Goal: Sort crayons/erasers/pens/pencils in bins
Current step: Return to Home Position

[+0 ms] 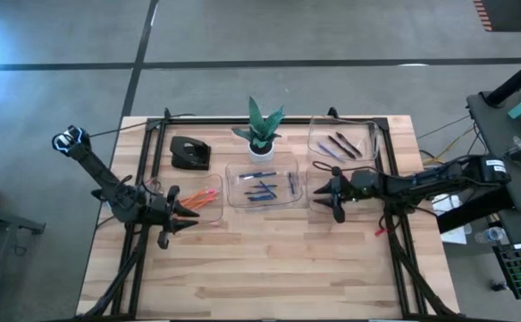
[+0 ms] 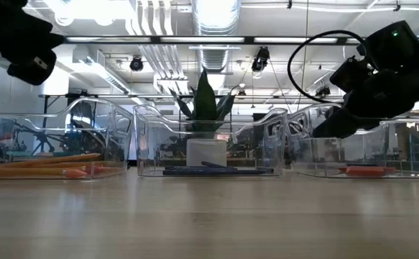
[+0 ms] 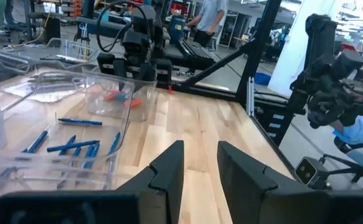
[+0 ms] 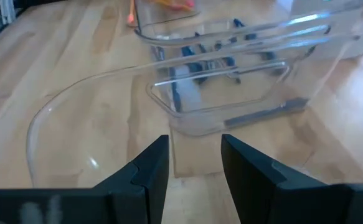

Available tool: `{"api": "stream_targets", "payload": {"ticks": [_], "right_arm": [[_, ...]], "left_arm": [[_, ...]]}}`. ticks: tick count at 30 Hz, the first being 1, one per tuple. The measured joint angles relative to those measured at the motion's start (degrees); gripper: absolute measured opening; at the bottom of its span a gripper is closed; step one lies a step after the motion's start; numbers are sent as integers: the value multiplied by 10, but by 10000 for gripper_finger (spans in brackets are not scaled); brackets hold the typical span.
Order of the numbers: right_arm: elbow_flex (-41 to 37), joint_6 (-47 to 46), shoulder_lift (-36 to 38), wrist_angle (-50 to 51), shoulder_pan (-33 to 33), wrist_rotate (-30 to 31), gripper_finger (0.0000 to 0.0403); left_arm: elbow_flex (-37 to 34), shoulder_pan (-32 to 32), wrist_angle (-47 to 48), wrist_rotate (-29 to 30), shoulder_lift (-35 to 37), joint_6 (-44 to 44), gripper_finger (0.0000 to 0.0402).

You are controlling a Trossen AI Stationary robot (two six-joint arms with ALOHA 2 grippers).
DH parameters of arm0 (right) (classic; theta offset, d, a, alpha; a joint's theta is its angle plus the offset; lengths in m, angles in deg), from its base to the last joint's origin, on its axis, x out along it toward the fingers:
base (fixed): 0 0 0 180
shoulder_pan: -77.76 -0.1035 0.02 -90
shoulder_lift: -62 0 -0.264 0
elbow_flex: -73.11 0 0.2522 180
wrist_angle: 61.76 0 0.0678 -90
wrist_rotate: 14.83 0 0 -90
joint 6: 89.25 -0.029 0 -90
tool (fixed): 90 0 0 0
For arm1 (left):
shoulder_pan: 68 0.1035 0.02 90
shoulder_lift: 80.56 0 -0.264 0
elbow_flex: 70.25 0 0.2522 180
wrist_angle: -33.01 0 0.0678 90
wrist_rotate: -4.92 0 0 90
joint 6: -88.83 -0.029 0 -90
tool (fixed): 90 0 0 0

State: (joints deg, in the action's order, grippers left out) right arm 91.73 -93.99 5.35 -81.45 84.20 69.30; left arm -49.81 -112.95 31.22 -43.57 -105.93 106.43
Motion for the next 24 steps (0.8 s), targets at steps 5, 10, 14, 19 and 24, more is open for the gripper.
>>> {"api": "stream_targets", "payload": {"ticks": [5, 10, 14, 19, 24], "right_arm": [[0, -20, 0, 2, 30, -70, 137], [17, -2, 6, -1, 33, -126, 137], [27, 26, 34, 2, 41, -126, 137], [29, 39, 103, 49, 61, -127, 137], [28, 25, 185, 146, 67, -128, 137]], "left_arm": [[-7, 0, 0, 0, 14, 15, 83], [-7, 0, 0, 1, 19, 15, 83], [-7, 0, 1, 1, 19, 15, 83], [-7, 0, 0, 1, 12, 15, 83], [-7, 0, 0, 1, -1, 15, 83]]}}
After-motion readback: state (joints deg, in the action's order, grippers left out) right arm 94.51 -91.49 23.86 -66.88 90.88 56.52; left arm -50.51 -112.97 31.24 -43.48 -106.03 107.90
